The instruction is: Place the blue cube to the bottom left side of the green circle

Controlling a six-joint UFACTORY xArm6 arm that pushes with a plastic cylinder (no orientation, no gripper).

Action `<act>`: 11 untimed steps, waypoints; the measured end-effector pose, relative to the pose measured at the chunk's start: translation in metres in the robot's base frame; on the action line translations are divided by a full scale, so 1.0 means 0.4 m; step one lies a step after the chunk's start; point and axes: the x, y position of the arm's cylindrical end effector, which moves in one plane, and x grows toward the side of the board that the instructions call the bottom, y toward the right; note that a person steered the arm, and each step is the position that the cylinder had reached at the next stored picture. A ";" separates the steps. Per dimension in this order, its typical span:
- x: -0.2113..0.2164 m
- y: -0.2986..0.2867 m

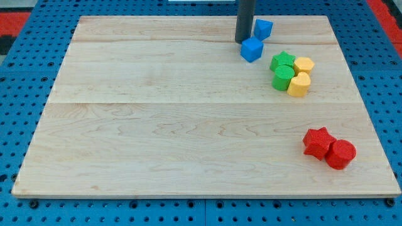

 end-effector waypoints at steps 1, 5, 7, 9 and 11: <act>0.023 0.068; 0.209 0.037; 0.388 0.037; 0.456 -0.028; 0.330 0.010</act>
